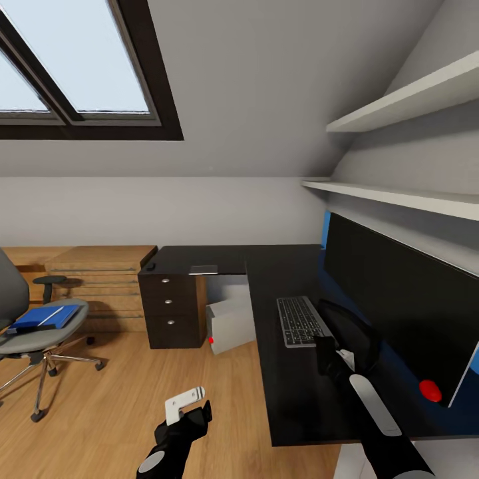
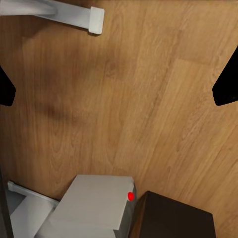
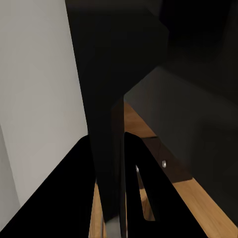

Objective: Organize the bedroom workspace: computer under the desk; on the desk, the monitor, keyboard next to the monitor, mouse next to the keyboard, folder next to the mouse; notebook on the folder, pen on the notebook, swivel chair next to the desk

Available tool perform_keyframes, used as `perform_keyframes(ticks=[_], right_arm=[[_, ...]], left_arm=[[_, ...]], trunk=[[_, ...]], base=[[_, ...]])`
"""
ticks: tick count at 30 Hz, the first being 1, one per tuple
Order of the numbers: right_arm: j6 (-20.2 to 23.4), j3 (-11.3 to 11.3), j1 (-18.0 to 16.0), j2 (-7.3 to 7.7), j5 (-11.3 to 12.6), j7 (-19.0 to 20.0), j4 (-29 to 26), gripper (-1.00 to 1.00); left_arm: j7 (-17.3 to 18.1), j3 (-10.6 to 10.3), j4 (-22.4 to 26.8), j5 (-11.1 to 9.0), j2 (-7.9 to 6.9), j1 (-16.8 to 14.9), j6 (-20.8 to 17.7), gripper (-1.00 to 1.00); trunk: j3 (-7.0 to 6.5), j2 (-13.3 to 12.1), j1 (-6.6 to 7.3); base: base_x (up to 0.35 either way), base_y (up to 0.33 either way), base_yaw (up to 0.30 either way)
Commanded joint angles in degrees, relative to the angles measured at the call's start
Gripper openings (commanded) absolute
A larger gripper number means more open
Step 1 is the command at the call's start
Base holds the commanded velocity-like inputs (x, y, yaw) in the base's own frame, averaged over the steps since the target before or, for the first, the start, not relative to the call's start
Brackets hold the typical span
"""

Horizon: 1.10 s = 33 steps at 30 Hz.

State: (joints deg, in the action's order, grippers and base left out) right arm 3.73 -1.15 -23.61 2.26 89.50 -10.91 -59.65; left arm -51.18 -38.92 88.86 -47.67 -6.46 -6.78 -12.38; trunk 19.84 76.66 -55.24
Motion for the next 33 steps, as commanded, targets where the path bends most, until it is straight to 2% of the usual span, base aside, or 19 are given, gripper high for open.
perform_keyframes(ticks=[1,5,6,25,33], right_arm=[[0.1,-0.1,0.0,0.07,0.3,-0.2,-0.1,-1.00],[0.4,-0.1,0.0,0.11,0.3,-0.3,-0.1,-1.00],[0.4,-0.1,0.0,0.11,0.3,-0.3,-0.1,1.00],[0.4,0.0,0.0,0.12,0.4,-0.2,-0.1,1.00],[0.4,0.0,0.0,0.12,0.4,-0.2,-0.1,1.00]], left_arm=[[-0.4,-0.1,0.1,-0.1,-0.06,-0.1,-0.3,1.00],[-0.3,-0.1,0.1,-0.2,-0.11,-0.1,-0.3,1.00],[-0.3,0.0,0.1,-0.2,-0.12,-0.1,-0.3,1.00],[-0.3,0.0,0.1,-0.1,-0.13,-0.1,-0.3,1.00],[-0.3,-0.2,0.1,-0.1,-0.13,-0.1,-0.2,1.00]], trunk=[[0.07,0.0,0.00],[0.07,0.0,0.00],[0.07,0.0,0.00],[0.07,0.0,0.00],[0.07,0.0,0.00]], base=[[0.000,0.000,0.000],[0.000,0.000,0.000],[0.000,0.000,0.000],[0.000,0.000,0.000],[0.000,-0.127,0.000]])
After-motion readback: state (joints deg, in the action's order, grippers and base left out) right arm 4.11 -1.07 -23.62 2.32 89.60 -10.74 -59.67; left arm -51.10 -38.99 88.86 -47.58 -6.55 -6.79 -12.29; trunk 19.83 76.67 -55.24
